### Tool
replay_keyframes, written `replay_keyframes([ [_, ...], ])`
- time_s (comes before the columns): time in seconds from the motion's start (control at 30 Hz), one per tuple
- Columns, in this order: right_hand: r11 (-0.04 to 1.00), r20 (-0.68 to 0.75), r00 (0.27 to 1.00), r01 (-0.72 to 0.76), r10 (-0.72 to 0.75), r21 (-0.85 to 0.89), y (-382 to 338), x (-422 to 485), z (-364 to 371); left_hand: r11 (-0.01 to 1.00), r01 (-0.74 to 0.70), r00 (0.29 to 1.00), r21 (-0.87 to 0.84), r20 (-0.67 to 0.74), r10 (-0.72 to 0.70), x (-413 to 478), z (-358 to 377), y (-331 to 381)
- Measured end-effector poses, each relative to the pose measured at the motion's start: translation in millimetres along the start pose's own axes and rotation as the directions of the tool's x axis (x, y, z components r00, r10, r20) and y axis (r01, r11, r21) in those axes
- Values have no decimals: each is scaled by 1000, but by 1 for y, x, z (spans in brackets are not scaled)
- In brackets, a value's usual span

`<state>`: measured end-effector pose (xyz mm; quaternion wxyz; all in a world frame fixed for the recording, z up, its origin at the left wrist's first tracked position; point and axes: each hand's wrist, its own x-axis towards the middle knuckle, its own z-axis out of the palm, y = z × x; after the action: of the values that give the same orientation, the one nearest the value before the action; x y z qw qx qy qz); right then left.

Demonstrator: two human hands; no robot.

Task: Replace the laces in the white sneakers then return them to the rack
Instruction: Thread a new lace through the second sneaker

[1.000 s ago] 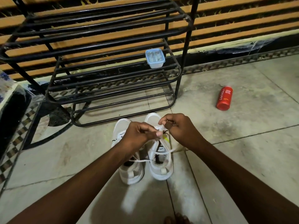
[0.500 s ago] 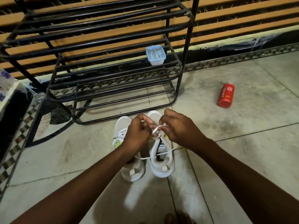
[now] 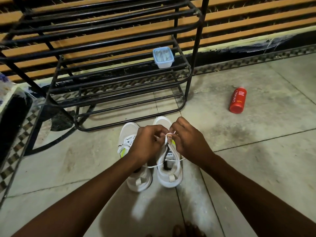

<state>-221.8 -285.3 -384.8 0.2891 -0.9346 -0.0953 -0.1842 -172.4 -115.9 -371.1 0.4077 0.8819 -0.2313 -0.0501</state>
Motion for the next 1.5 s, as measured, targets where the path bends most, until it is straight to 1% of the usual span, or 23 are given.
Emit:
replay_keyframes([
  [0.07, 999, -22, 999, -32, 32, 25, 0, -1, 0, 984, -138, 990, 113, -9, 140, 0, -4, 1],
  [0.1, 998, -26, 998, -53, 54, 39, 0, -1, 1, 979, -160, 986, 124, -32, 165, 0, -5, 1],
  [0.13, 996, -27, 997, -76, 77, 57, 0, -2, 1, 988, -129, 989, 80, -63, 135, -1, -5, 3],
  [0.2, 988, -23, 993, -114, 117, 101, 1, -2, 0, 983, 34, 994, -179, -92, -51, -4, -2, 5],
  [0.23, 985, -19, 991, -127, 131, 120, 1, -2, 0, 935, 114, 985, -335, -82, -149, -5, -1, 5],
  [0.3, 978, -13, 989, -145, 148, 147, 0, -3, 0, 803, 222, 952, -554, -55, -301, -5, 0, 5],
  [0.4, 973, -5, 988, -149, 152, 174, -2, -5, 0, 615, 315, 907, -723, 38, -420, -4, -4, 3],
  [0.43, 973, -1, 989, -147, 150, 179, -3, -5, 0, 584, 323, 902, -744, 55, -429, -3, -5, 3],
  [0.47, 973, 3, 989, -144, 146, 179, -3, -6, 1, 586, 322, 902, -744, 52, -429, -3, -6, 2],
  [0.57, 974, 3, 990, -140, 142, 180, -3, -6, 1, 685, 306, 923, -661, 29, -384, -2, -10, 0],
  [0.67, 974, 4, 990, -137, 139, 182, -3, -6, 2, 719, 310, 939, -622, 81, -334, 2, -14, 0],
  [0.8, 973, -5, 989, -143, 146, 182, -1, -9, 2, 884, 233, 972, -405, 57, -229, 4, -18, 3],
  [0.87, 972, -15, 987, -155, 160, 176, 1, -10, 1, 907, 193, 981, -375, 78, -176, 4, -25, 7],
  [0.93, 973, -23, 988, -149, 156, 176, 1, -10, 0, 916, 198, 979, -350, 118, -167, 3, -29, 9],
  [0.97, 975, -28, 989, -136, 143, 174, 0, -10, 0, 935, 207, 977, -288, 112, -182, 2, -30, 9],
  [1.03, 978, -50, 989, -130, 140, 166, -4, -12, 1, 977, 200, 980, -71, 17, -200, -1, -29, 6],
  [1.1, 963, -89, 971, -202, 220, 177, -2, -13, 2, 979, 193, 979, 68, -76, -188, -1, -31, 4],
  [1.17, 937, -105, 942, -296, 319, 188, 3, -16, 2, 977, 206, 976, 60, -85, -200, -2, -37, 0],
  [1.2, 925, -101, 931, -328, 350, 191, 6, -19, 1, 974, 209, 976, 85, -74, -203, -2, -40, -2],
  [1.23, 915, -97, 922, -350, 374, 201, 8, -21, 1, 968, 192, 981, 161, -63, -184, -3, -43, -3],
  [1.33, 897, -78, 909, -385, 409, 216, 8, -28, -1, 906, 86, 996, 415, -32, -80, -7, -48, -8],
  [1.4, 893, -62, 905, -403, 422, 198, 9, -31, -3, 867, 66, 998, 494, -48, -49, -10, -47, -14],
  [1.5, 857, -58, 871, -464, 487, 222, 18, -33, -9, 816, 112, 993, 567, -95, -70, -14, -47, -23],
])
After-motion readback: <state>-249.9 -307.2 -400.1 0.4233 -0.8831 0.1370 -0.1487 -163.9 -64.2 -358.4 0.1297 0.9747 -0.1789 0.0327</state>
